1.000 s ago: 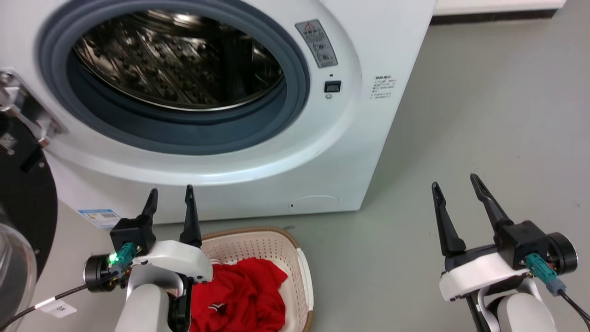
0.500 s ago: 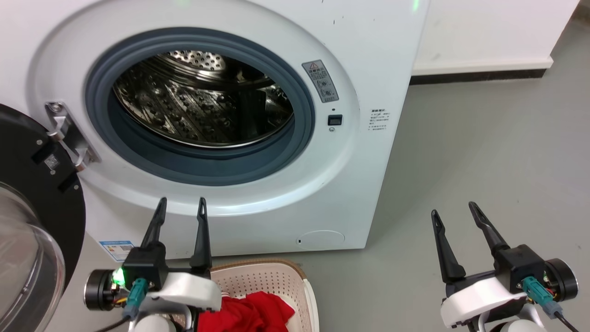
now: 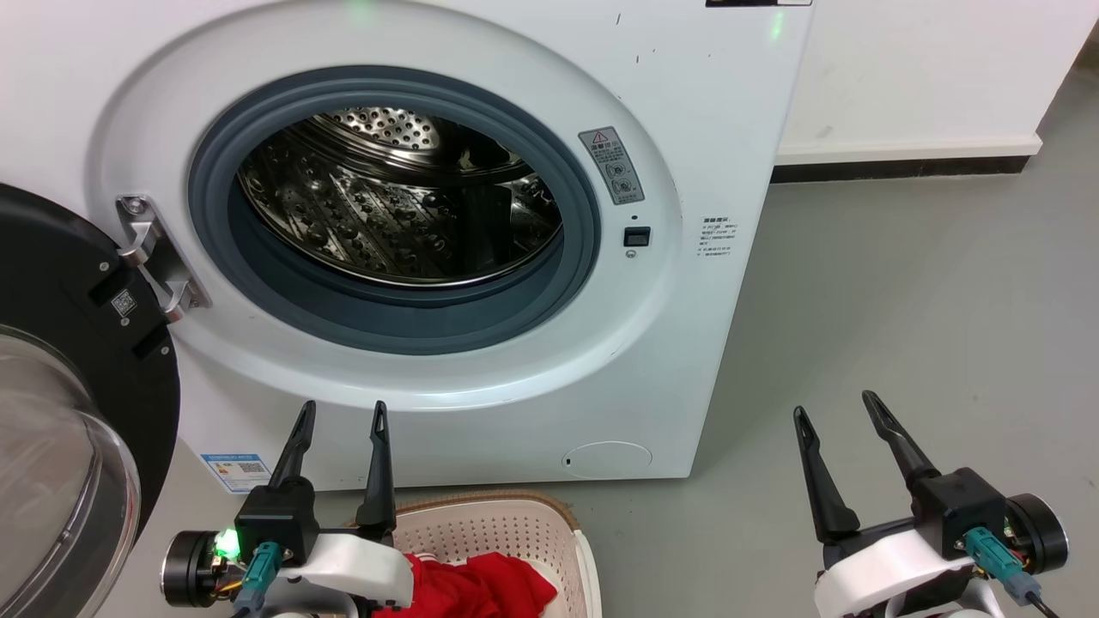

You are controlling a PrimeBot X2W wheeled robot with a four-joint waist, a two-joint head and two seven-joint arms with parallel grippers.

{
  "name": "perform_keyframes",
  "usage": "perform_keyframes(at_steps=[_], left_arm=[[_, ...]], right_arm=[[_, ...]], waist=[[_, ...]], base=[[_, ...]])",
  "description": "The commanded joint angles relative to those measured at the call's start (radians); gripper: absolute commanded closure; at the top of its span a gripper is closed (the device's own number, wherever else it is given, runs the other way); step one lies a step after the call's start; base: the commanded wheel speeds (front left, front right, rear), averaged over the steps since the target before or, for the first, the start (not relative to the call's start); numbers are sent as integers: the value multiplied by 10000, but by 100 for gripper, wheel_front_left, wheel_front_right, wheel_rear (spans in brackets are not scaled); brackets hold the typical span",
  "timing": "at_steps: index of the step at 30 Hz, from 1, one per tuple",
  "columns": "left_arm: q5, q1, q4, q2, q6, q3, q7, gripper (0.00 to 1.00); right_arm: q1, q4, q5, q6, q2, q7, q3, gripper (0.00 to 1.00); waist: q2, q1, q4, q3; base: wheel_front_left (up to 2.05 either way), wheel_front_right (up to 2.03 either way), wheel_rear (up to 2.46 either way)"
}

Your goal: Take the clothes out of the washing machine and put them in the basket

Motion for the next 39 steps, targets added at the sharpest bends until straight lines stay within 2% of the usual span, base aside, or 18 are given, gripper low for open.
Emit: perform_keyframes(at_steps=[1,9,10,13,25,39], left_arm=[[-28,34,29,50,32,20,-25,0],[-180,64,67,68,9,63,-25,0],[-190,-1,50,27,-31,35,0,100],[-269,38,302,-2,-60,49,50,100],[-2745,-127,420,-6,-291,357,704,100],[-5225,-215,444,-12,-529,574,1260,100]], right_arm=[[93,-45,48,-7,-11,3,10,0],[151,-31,113,-7,-11,13,0,0],[32,-2,69,0,0,19,2,100],[110,195,127,0,4,22,32,100],[-90,402,2985,-1,-169,318,-56,100],[-313,655,5741,-1,-293,655,-185,100]], waist=[[0,2,-4,10],[0,2,-39,25],[0,2,-39,25],[0,2,-39,26],[0,2,19,32],[0,2,82,39]], base=[[0,0,0],[0,0,0],[0,0,0],[0,0,0],[0,0,0],[0,0,0]])
